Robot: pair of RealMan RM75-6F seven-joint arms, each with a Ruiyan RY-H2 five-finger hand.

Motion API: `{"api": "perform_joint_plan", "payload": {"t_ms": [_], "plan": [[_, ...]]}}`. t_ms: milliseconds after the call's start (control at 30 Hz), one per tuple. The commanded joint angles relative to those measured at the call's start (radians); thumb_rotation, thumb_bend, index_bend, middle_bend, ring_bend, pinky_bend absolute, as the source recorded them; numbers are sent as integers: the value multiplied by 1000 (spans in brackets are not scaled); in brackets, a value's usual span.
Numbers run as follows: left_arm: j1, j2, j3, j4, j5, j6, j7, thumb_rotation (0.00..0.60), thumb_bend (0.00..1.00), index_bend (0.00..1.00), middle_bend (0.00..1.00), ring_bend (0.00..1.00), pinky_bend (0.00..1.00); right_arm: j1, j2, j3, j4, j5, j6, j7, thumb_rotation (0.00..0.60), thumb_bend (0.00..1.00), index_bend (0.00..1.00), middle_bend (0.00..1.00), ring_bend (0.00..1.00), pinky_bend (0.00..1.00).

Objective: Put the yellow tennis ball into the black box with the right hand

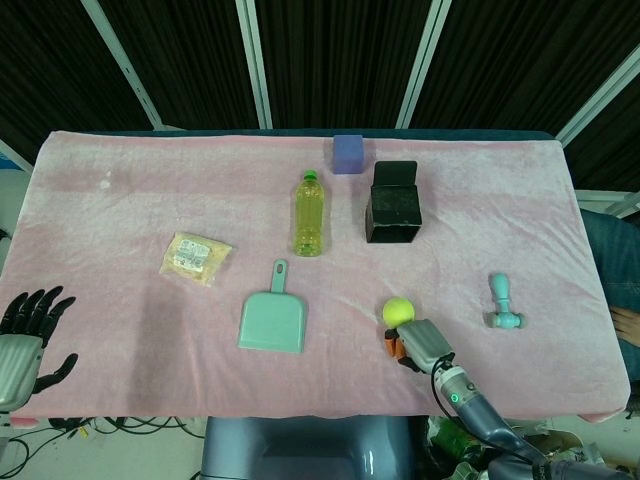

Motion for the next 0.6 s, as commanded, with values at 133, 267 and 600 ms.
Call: {"api": "perform_joint_plan", "payload": {"t_ms": [133,267,600], "plan": [[0,-1,-1,0,0,-1,1,600,274,137,47,0,0,38,-34,40,67,33,-30,22,600,1000,949,835,857,1000],[1,-3,-2,0,1,0,1,600,274,137,47,0,0,64,-56,52,116,40,-51,26,600,1000,949,835,857,1000],[3,-4,-8,3,-5,0,-2,600,273,137,47,0,0,141,-117,90,277,46,-96,57,600,1000,949,835,856,1000]]}}
